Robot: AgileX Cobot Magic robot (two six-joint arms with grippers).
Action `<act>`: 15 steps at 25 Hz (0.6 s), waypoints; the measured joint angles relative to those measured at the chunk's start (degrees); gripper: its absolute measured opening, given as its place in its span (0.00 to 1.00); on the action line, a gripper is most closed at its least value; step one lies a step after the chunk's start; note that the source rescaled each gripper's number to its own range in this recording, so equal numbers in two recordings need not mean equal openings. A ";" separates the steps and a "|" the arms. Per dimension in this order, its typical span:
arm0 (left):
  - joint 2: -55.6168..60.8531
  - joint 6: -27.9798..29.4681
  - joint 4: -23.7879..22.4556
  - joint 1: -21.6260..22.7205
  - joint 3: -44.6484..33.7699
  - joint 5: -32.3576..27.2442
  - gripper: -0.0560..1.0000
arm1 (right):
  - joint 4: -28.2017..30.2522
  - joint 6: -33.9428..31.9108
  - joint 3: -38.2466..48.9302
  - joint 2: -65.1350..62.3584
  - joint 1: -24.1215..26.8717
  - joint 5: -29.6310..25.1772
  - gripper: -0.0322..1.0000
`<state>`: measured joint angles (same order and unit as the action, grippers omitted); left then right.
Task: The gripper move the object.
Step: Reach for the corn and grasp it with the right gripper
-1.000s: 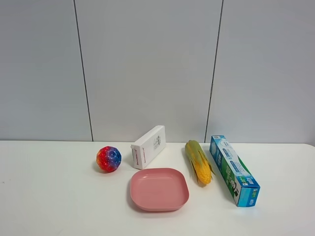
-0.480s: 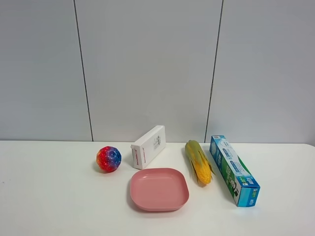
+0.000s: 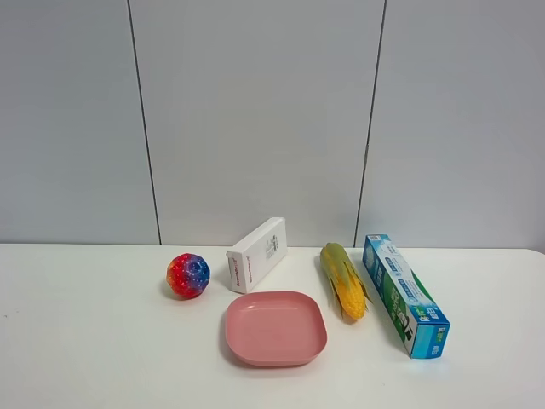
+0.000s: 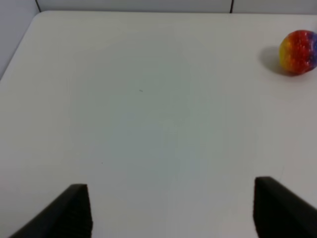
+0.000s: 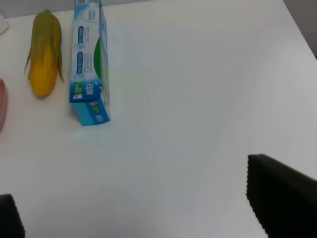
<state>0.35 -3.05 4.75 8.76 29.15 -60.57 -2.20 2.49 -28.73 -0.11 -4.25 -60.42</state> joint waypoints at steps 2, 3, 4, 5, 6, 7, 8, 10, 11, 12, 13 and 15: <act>0.00 0.00 0.00 0.00 0.00 0.00 1.00 | -0.86 1.96 -2.37 1.11 0.00 0.17 1.00; 0.00 0.00 0.00 0.00 0.00 0.00 1.00 | -1.27 2.90 -4.65 2.92 0.00 0.51 1.00; 0.00 0.00 0.00 0.00 0.00 0.00 1.00 | -1.33 4.17 -7.21 5.04 0.00 0.94 1.00; 0.00 0.00 0.00 0.00 0.00 0.00 1.00 | -1.27 5.57 -9.42 7.99 0.00 1.24 1.00; 0.00 0.00 0.00 0.00 0.00 0.00 1.00 | -1.22 6.90 -12.02 11.20 0.00 1.50 1.00; 0.00 0.00 0.00 0.00 0.00 0.00 1.00 | -1.07 7.88 -14.44 13.97 0.00 1.51 1.00; 0.00 0.00 0.00 0.00 0.00 0.00 1.00 | -1.00 8.78 -16.53 17.34 0.00 1.28 1.00; 0.00 0.00 0.00 0.00 0.00 0.00 1.00 | -0.88 9.57 -19.46 23.89 0.00 -0.04 1.00; 0.00 0.00 0.00 0.00 0.00 0.00 1.00 | -1.05 9.71 -20.39 26.49 0.00 -1.04 1.00; 0.00 0.00 0.00 0.00 0.00 0.00 1.00 | -1.17 9.84 -20.78 29.40 0.00 -1.83 1.00; 0.00 0.00 0.00 0.00 0.00 0.00 1.00 | -1.23 9.77 -21.03 32.36 0.00 -2.08 1.00; 0.00 0.00 0.00 0.00 0.00 0.00 1.00 | -1.73 9.35 -21.10 38.01 0.00 -1.03 1.00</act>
<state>0.35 -3.05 4.75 8.76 29.15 -60.57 -3.92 11.84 -49.83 37.89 -4.25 -61.44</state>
